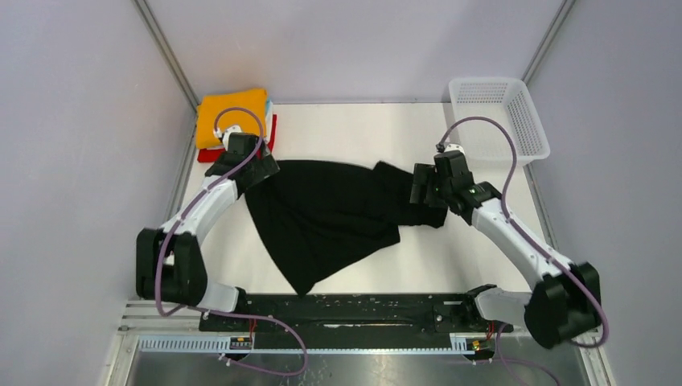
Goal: Fold and stack the t-shirts
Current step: Flatten out the tshirt
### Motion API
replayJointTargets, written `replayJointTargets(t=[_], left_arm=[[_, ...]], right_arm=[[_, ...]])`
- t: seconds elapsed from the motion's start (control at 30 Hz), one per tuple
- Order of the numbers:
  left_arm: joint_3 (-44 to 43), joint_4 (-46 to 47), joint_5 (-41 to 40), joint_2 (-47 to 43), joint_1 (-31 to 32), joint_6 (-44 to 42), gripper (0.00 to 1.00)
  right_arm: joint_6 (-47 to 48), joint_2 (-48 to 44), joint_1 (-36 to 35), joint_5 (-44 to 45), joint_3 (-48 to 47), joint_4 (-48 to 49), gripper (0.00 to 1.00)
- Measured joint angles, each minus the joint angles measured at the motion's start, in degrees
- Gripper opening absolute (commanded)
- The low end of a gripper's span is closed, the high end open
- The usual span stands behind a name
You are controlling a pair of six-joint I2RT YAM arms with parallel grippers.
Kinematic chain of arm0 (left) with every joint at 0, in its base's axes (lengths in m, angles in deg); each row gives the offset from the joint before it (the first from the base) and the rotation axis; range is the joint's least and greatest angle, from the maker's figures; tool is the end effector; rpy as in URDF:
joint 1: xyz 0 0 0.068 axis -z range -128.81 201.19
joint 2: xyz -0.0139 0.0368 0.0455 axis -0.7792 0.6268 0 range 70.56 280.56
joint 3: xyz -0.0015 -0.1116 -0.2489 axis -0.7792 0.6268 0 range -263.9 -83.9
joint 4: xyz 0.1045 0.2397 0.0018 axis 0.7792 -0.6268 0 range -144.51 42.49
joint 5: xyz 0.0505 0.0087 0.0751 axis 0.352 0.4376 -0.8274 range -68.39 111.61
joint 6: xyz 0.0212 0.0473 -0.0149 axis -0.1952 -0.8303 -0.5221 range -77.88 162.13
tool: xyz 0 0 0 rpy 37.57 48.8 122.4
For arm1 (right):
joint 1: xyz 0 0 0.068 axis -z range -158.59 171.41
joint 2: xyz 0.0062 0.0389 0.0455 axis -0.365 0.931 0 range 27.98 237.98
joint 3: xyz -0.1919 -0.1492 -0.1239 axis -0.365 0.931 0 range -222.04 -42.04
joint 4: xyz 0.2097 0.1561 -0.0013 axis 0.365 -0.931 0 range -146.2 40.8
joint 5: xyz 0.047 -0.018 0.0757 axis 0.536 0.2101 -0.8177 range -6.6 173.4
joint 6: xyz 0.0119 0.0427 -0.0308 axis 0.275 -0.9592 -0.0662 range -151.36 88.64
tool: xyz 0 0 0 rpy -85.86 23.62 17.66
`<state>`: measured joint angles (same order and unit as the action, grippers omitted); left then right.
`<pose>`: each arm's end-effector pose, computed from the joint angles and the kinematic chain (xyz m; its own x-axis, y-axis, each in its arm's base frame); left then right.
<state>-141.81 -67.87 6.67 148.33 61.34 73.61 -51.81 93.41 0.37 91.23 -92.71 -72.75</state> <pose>0.2947 -0.0434 0.2747 -0.5298 -0.4178 -0.7381 -0.3520 0.9001 -0.2568 0.2333 0.0845 0.2814 -0.6314 0.1280 -0.7648 -0.0376 0.9801 0.1951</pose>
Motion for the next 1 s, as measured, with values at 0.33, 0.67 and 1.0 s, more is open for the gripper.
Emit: replayJointTargets(t=[0.33, 0.67, 1.0], left_arm=[[1.53, -1.51, 3.98, -6.80, -1.05, 1.53, 0.99], [24.63, -5.49, 15.15, -24.87, 5.22, 8.90, 0.99], [34.36, -16.59, 13.68, -35.39, 15.10, 18.25, 0.92]], right_arm=[[-2.32, -6.88, 0.66, 7.69, 7.54, 12.00, 1.00], [-4.11, -1.05, 4.74, 5.29, 10.01, 12.37, 0.91], [-8.13, 4.72, 5.20, -8.50, 13.22, 10.21, 0.85]])
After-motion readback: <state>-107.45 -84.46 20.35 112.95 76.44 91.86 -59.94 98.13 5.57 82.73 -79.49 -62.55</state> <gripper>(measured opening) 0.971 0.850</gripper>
